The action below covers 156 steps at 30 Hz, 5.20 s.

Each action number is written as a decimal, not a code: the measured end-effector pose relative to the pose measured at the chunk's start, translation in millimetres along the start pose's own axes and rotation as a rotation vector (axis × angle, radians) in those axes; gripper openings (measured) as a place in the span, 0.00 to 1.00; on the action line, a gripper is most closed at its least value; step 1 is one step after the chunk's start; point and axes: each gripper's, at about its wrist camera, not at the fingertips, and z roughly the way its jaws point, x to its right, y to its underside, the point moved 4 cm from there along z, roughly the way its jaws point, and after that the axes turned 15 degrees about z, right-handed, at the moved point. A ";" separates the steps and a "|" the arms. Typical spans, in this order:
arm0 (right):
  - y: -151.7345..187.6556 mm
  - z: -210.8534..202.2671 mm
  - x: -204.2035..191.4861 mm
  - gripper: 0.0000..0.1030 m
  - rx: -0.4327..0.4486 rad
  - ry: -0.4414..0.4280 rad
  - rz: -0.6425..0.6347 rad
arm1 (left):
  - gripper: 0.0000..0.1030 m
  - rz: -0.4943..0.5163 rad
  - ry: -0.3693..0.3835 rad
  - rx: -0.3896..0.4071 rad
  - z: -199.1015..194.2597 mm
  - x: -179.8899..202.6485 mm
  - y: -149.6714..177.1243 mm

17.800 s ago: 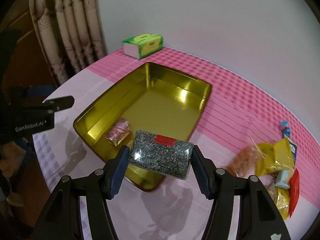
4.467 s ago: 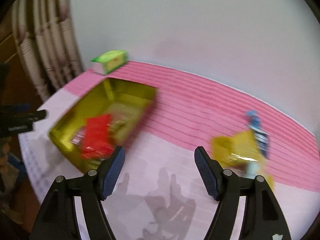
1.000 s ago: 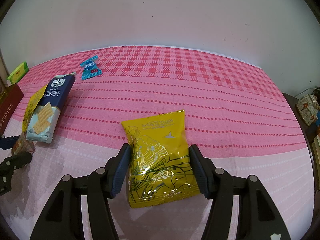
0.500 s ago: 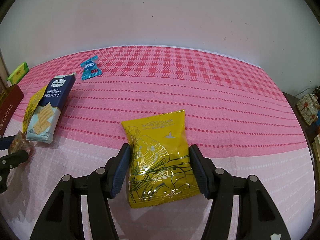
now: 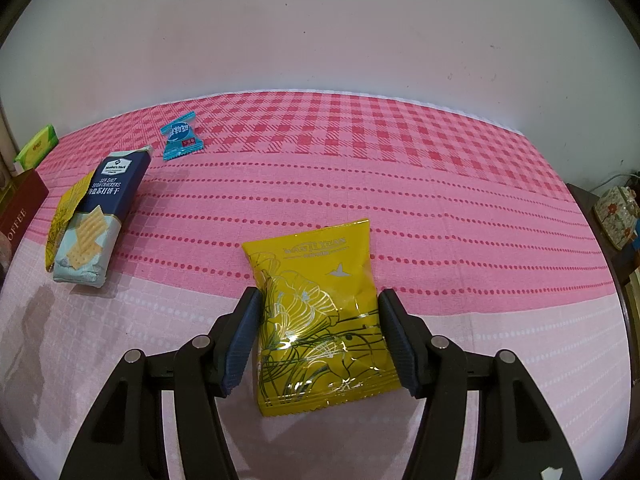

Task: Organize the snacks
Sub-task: 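Carry the brown block over the tin and open the left gripper, then carry the yellow foil bag into the tin and open the right gripper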

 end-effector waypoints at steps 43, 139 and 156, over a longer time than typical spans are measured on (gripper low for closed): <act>0.6 0.4 0.8 0.55 -0.001 0.002 0.002 | 0.32 -0.320 -0.267 -0.222 5.9 -206.9 116.3; 96.8 -80.8 -421.2 0.49 -0.042 -0.351 -0.571 | 0.86 -0.524 -0.414 -0.161 -123.7 -242.4 229.2; 109.2 -70.9 -450.1 0.50 -0.074 -0.411 -0.551 | 0.86 -0.557 -0.393 -0.157 -122.5 -245.4 231.1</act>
